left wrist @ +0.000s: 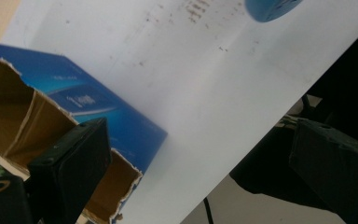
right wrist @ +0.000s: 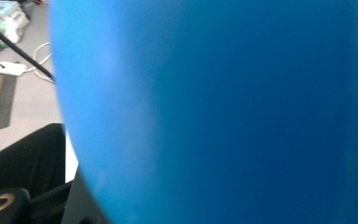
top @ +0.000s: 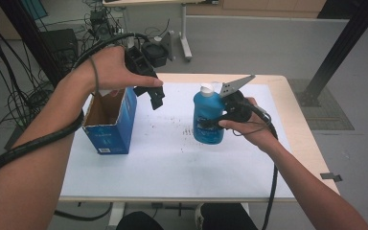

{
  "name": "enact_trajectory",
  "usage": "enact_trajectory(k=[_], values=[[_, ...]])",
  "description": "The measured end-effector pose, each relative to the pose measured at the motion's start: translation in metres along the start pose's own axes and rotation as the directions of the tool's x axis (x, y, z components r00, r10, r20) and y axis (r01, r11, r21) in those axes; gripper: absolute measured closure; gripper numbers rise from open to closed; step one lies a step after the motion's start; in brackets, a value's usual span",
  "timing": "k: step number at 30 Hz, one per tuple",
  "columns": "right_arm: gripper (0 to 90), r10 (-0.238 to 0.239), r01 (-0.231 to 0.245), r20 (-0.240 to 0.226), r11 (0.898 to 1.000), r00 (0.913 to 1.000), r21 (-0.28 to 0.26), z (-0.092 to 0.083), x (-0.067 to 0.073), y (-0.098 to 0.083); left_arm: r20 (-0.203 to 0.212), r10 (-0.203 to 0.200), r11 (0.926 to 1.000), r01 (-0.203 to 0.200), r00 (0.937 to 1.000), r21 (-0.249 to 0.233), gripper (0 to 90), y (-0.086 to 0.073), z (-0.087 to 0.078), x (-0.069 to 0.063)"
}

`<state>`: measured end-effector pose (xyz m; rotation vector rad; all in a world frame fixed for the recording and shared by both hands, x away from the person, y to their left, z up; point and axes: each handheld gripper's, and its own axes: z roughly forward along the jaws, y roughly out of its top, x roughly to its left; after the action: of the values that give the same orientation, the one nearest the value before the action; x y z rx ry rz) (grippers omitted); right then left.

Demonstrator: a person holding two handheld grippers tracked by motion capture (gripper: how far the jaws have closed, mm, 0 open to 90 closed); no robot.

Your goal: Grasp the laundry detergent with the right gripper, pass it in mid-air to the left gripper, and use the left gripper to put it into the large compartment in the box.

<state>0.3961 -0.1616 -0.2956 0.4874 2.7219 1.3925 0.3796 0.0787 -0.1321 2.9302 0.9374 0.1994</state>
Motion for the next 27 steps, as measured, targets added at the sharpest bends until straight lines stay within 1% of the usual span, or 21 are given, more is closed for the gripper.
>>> enact_trajectory(k=[1, 3, 4, 5, 6, 7, 8, 9, 10, 11, 12, 13, 15, 16, 17, 18, 19, 20, 22, 25, 27], values=[[44.2, 0.0, 0.0, 0.0, 1.0, 1.0, 0.0, 0.0, 0.0, 0.0, 0.0, 0.0, 1.0, 0.0, 1.0, 0.0, 6.3, 0.0, 0.0, 0.0], [44.2, -0.02, 0.02, -0.027, 1.0, 0.9994, -0.005, 0.008, 0.0, 0.009, 0.0, 0.049, 0.9987, -0.049, 0.9988, -0.017, 6.2, 0.003, -0.007, -0.002], [44.2, -0.026, 0.026, -0.035, 1.0, 0.999, -0.006, 0.01, 0.001, 0.012, 0.0, 0.049, 0.9987, -0.049, 0.9988, -0.017, 6.2, 0.003, -0.007, -0.002], [44.2, -0.032, 0.032, -0.041, 0.999, 0.9986, -0.006, 0.012, 0.001, 0.014, -0.004, 0.067, 0.9976, -0.067, 0.9977, -0.015, 6.2, 0.005, -0.01, -0.002], [44.2, -0.041, 0.041, -0.052, 0.999, 0.9978, -0.008, 0.016, 0.002, 0.017, -0.008, 0.077, 0.9969, -0.077, 0.997, -0.016, 6.2, 0.006, -0.011, -0.003], [44.1, -0.048, 0.048, -0.061, 0.999, 0.997, -0.008, 0.019, 0.003, 0.02, -0.005, 0.086, 0.9962, -0.086, 0.9963, -0.013, 6.3, 0.007, -0.012, -0.003], [44.2, -0.057, 0.057, -0.069, 0.998, 0.996, -0.005, 0.022, 0.004, 0.023, -0.005, 0.086, 0.9962, -0.086, 0.9963, -0.013, 6.3, 0.007, -0.012, -0.003], [44.2, -0.064, 0.064, -0.076, 0.998, 0.995, -0.006, 0.024, 0.005, 0.025, -0.005, 0.111, 0.9938, -0.111, 0.9938, -0.009, 6.3, 0.008, -0.015, -0.004], [44.2, -0.077, 0.077, -0.087, 0.997, 0.9932, -0.006, 0.027, 0.007, 0.029, 0.008, 0.119, 0.9928, -0.119, 0.9928, -0.013, 6.4, 0.009, -0.016, -0.004], [44.2, -0.077, 0.077, -0.087, 0.997, 0.9932, -0.006, 0.027, 0.007, 0.029, 0.008, 0.119, 0.9928, -0.119, 0.9928, -0.013, 6.2, 0.009, -0.016, -0.004], [44.2, -0.091, 0.091, -0.097, 0.996, 0.9911, -0.007, 0.032, 0.009, 0.034, 0.03, 0.142, 0.9896, -0.142, 0.9894, -0.024, 6.1, 0.009, -0.017, -0.004], [44.2, -0.091, 0.091, -0.097, 0.996, 0.9911, -0.007, 0.032, 0.009, 0.034, 0.03, 0.142, 0.9896, -0.142, 0.9894, -0.024, 6.1, 0.009, -0.017, -0.004], [44.2, -0.112, 0.111, -0.111, 0.994, 0.9875, -0.012, 0.039, 0.011, 0.042, 0.037, 0.165, 0.9862, -0.165, 0.9855, -0.008, 6.1, 0.011, -0.017, -0.005], [44.2, -0.112, 0.111, -0.111, 0.994, 0.9875, -0.012, 0.039, 0.011, 0.042, 0.037, 0.165, 0.9862, -0.165, 0.9855, -0.008, 6.1, 0.011, -0.017, -0.005], [44.1, -0.121, 0.121, -0.117, 0.993, 0.9857, -0.012, 0.041, 0.013, 0.045, 0.041, 0.17, 0.9854, -0.17, 0.9846, -0.007, 6.1, 0.011, -0.017, -0.005], [44.1, -0.131, 0.13, -0.126, 0.991, 0.9833, -0.019, 0.044, 0.015, 0.049, 0.046, 0.181, 0.9834, -0.181, 0.9823, -0.007, 6.2, 0.012, -0.016, -0.006], [44.1, -0.131, 0.13, -0.126, 0.991, 0.9833, -0.019, 0.044, 0.015, 0.049, 0.046, 0.181, 0.9834, -0.181, 0.9823, -0.007, 6.1, 0.012, -0.016, -0.006], [44.1, -0.14, 0.137, -0.143, 0.99, 0.9798, -0.028, 0.048, 0.018, 0.052, 0.056, 0.193, 0.9811, -0.193, 0.9796, -0.003, 6.1, 0.013, -0.016, -0.007], [44.1, -0.152, 0.148, -0.158, 0.988, 0.9757, -0.032, 0.052, 0.021, 0.055, 0.066, 0.207, 0.9784, -0.207, 0.9762, -0.003, 6.1, 0.014, -0.015, -0.008], [44.0, -0.169, 0.166, -0.172, 0.986, 0.9704, -0.034, 0.058, 0.025, 0.058, 0.074, 0.22, 0.9754, -0.22, 0.9727, -0.001, 6.2, 0.014, -0.012, -0.008], [44.0, -0.178, 0.175, -0.182, 0.984, 0.9671, -0.034, 0.062, 0.027, 0.059, 0.078, 0.221, 0.975, -0.222, 0.972, 0.0, 6.2, 0.014, -0.011, -0.008]])
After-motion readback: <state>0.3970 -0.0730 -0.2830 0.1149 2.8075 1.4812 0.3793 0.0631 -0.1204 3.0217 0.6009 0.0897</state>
